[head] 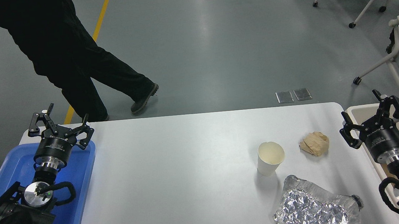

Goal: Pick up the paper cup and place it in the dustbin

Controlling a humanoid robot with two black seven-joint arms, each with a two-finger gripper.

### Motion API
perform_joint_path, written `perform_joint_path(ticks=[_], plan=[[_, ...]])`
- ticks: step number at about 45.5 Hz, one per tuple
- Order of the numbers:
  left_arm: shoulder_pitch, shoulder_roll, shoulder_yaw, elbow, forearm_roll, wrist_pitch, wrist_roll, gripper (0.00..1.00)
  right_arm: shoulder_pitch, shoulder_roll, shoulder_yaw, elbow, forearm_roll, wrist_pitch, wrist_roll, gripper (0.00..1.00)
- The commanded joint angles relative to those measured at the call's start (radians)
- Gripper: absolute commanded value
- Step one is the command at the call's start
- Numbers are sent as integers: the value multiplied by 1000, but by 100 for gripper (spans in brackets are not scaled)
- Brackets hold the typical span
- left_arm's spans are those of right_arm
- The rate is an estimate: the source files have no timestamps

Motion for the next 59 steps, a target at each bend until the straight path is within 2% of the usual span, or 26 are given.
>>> perform_joint_path(ticks=[1, 20, 27, 59], plan=[[-4, -2, 15, 5, 6, 3, 9, 99, -1, -1, 2, -1, 0, 0, 0, 100], [-6, -9, 20, 3, 3, 0, 3, 99, -5, -1, 2, 0, 0, -1, 0, 100], [11, -5, 20, 0, 3, -61, 1, 99, -5, -1, 2, 2, 0, -1, 0, 100], [60, 0, 8, 2, 0, -61, -2, 99, 2, 6, -14, 6, -3, 0, -3, 100]])
